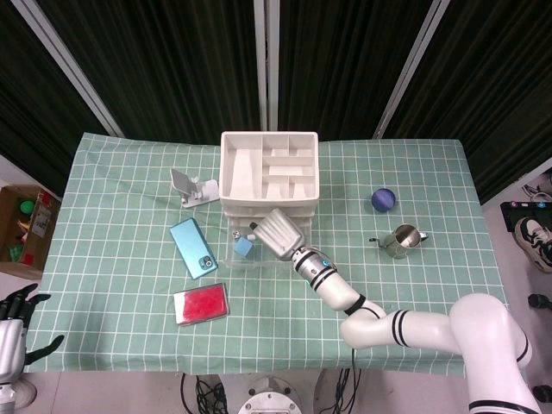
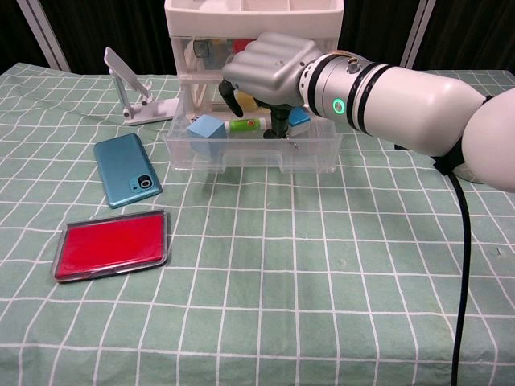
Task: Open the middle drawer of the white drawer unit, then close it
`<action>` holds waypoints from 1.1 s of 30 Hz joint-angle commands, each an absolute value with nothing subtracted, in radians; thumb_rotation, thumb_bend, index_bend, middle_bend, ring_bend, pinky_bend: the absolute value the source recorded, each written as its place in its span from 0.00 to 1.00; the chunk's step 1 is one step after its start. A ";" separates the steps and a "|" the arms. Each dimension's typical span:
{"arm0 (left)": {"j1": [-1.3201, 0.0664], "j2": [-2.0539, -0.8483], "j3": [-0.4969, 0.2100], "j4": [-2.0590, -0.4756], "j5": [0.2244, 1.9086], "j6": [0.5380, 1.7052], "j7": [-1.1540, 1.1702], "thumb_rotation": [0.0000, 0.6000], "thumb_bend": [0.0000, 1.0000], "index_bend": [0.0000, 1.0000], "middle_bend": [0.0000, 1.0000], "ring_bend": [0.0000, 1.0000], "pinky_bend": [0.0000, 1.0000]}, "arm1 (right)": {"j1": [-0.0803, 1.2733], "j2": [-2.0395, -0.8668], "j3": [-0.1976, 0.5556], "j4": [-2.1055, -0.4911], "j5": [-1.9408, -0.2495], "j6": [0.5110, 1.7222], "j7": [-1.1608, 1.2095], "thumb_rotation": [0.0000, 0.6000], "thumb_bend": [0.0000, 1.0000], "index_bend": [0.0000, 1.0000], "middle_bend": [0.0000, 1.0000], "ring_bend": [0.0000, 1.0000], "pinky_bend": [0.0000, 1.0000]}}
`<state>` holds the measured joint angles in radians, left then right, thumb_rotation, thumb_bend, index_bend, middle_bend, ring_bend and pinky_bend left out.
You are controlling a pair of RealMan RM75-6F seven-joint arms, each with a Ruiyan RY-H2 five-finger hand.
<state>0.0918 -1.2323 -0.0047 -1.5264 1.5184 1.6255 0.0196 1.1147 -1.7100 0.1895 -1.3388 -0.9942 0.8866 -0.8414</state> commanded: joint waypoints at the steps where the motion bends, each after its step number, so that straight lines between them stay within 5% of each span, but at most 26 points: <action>1: 0.092 -1.233 -0.005 -1.526 1.518 1.624 0.019 1.00 0.00 0.29 0.15 0.15 0.20 | 1.119 -1.721 0.195 -1.325 -0.993 0.881 -0.826 1.00 0.18 0.47 0.95 0.96 0.97; 8: 0.093 -1.232 -0.005 -1.523 1.517 1.624 0.010 1.00 0.00 0.29 0.15 0.15 0.20 | 1.130 -1.737 0.196 -1.298 -0.985 0.869 -0.817 1.00 0.20 0.47 0.95 0.96 0.97; 17: 0.095 -1.232 -0.004 -1.517 1.519 1.625 -0.006 1.00 0.00 0.29 0.15 0.15 0.20 | 1.134 -1.751 0.190 -1.270 -0.994 0.864 -0.793 1.00 0.37 0.51 0.95 0.97 0.97; 33: 0.098 -1.227 -0.005 -1.518 1.525 1.634 -0.006 1.00 0.00 0.29 0.15 0.15 0.20 | 1.095 -1.702 0.194 -1.353 -1.059 0.923 -0.719 1.00 0.38 0.66 0.96 0.98 0.98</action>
<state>0.0977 -1.2273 -0.0045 -1.5181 1.5248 1.6336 -0.0060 1.1045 -1.7181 0.1896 -1.3284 -1.0447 0.9074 -0.7324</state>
